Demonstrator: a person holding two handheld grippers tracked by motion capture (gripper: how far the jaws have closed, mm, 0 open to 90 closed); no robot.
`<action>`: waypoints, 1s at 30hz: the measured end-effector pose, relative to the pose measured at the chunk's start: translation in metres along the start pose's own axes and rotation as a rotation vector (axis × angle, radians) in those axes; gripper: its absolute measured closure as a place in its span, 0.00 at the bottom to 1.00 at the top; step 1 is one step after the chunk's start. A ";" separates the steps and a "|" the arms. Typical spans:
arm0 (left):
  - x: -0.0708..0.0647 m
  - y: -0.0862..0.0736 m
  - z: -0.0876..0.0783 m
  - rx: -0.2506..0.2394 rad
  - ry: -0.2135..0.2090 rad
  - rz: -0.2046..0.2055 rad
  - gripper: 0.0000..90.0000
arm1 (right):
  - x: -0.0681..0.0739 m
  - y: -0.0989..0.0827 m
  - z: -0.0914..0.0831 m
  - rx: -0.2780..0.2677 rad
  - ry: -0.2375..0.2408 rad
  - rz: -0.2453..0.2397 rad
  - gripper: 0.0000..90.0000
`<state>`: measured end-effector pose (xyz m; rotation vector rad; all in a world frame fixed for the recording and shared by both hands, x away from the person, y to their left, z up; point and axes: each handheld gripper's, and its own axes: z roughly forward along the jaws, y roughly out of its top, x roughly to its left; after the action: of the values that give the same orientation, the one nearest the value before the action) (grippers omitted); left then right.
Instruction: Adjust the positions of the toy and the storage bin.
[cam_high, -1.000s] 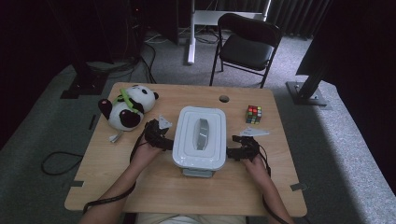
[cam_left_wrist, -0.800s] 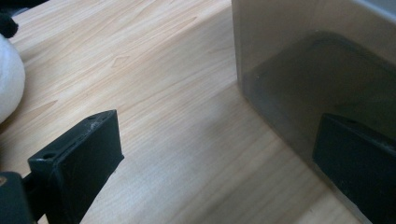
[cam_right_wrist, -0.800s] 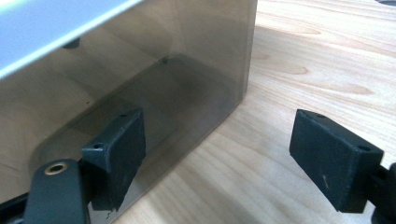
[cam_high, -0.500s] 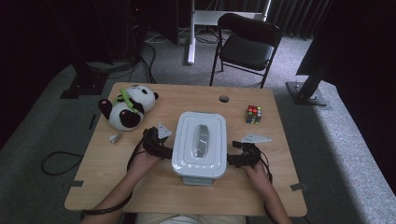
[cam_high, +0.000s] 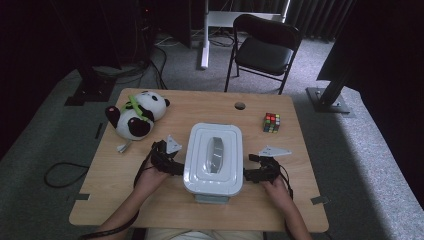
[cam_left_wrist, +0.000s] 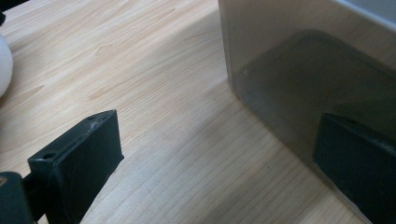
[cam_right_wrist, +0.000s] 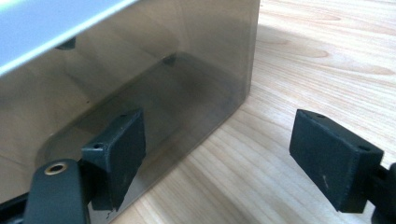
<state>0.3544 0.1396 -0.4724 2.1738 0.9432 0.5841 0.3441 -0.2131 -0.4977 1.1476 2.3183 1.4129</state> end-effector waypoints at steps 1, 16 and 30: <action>0.000 0.000 0.000 -0.001 0.001 0.005 0.02 | 0.000 -0.001 0.000 -0.001 0.005 0.005 0.20; 0.018 -0.025 0.014 0.021 -0.062 0.004 0.02 | -0.019 0.000 -0.003 -0.055 -0.025 0.029 0.16; 0.034 -0.052 0.006 0.006 -0.126 -0.065 0.02 | -0.060 0.016 -0.013 -0.062 -0.159 0.058 0.13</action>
<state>0.3557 0.1891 -0.5105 2.1495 0.9450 0.4091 0.3861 -0.2598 -0.4906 1.2693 2.1346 1.3498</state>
